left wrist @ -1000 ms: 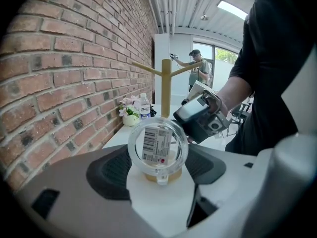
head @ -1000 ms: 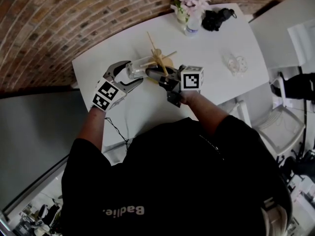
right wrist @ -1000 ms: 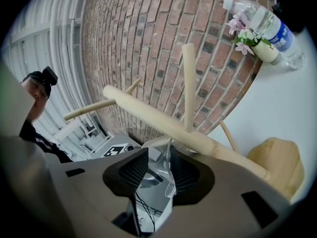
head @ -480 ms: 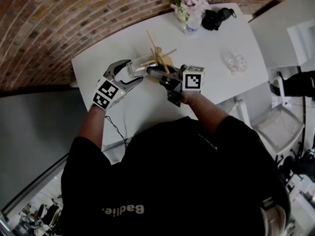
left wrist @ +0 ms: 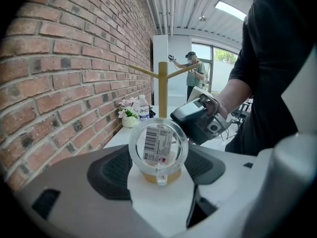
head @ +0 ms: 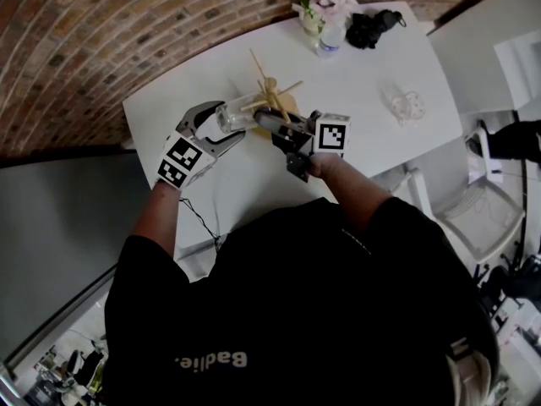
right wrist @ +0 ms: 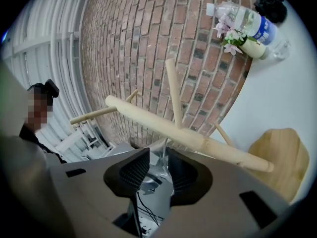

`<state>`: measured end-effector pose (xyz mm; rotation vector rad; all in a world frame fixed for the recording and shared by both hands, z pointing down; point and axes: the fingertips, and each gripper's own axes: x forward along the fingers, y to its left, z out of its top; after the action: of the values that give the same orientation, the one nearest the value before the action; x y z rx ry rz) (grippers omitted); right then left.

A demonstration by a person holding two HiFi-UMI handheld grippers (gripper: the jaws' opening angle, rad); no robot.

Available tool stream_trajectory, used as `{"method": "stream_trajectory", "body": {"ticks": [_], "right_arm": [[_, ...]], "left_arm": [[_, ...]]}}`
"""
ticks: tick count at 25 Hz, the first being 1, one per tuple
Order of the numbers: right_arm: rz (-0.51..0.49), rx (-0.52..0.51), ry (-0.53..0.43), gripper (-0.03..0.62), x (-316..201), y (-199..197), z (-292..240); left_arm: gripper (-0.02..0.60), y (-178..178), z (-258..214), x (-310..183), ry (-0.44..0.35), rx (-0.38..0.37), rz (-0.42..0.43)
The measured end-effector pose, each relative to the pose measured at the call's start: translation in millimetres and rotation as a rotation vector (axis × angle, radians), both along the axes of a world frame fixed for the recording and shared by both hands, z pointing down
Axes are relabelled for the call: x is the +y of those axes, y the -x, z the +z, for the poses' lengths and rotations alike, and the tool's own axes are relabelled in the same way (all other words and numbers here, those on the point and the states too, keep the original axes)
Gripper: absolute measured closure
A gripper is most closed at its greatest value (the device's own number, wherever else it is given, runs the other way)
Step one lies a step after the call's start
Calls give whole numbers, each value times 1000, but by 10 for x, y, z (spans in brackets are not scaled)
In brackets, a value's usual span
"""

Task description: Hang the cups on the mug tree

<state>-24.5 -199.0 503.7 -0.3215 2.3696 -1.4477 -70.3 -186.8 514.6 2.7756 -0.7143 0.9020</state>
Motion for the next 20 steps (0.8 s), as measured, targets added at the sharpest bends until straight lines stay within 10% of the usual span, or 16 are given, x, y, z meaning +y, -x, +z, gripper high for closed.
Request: {"method": "stream_trajectory", "body": {"ticks": [20], "right_arm": [[34,-62,51,441,-30,-35,42]], "left_arm": [[225,-5,79,1,-22,-55,2]]}}
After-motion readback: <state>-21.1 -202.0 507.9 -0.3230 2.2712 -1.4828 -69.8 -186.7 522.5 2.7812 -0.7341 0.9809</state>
